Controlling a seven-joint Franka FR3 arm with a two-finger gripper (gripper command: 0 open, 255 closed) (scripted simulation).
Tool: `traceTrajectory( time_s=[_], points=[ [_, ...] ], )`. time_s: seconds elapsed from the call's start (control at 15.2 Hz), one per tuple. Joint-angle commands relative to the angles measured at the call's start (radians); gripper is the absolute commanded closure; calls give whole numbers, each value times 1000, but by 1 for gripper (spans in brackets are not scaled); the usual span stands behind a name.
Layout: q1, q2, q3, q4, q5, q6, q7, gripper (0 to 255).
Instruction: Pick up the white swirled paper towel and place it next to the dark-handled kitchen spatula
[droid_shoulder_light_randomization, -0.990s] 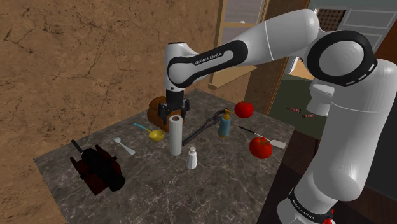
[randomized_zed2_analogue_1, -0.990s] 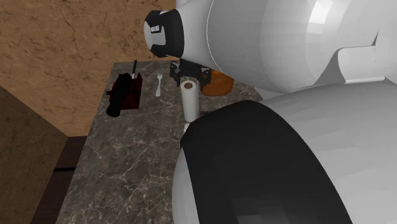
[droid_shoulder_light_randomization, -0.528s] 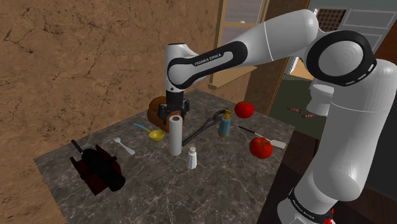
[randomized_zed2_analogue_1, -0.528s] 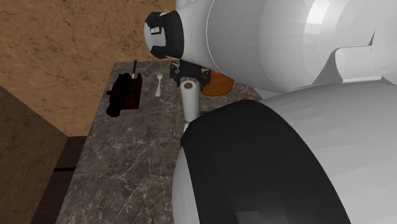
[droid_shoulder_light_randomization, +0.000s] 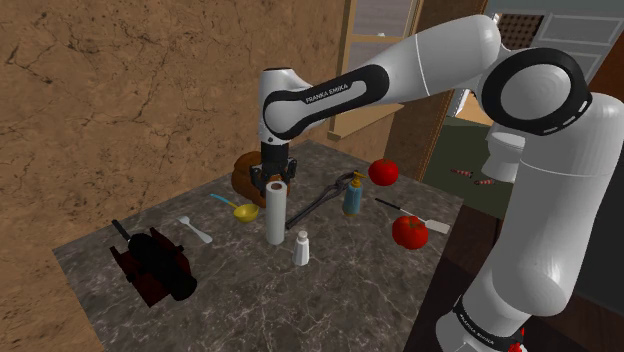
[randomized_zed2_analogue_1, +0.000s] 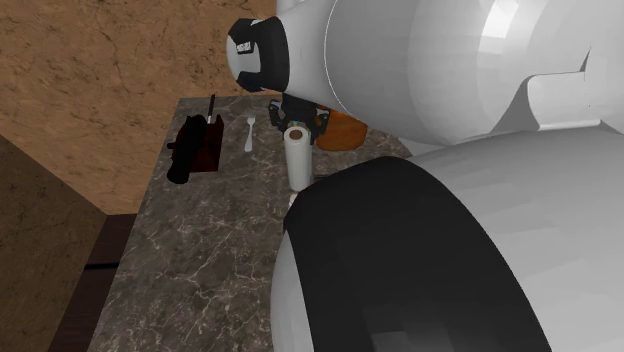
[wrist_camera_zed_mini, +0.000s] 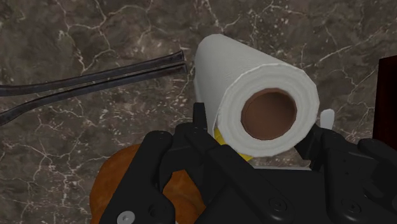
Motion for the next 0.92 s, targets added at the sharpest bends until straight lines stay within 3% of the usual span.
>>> traceTrajectory(
  time_s=[0.0, 0.86],
  points=[
    [0, 0, 0, 0, 0, 0, 0, 255],
    [-3, -43, 3, 106, 12, -148, -1, 255]
  ],
)
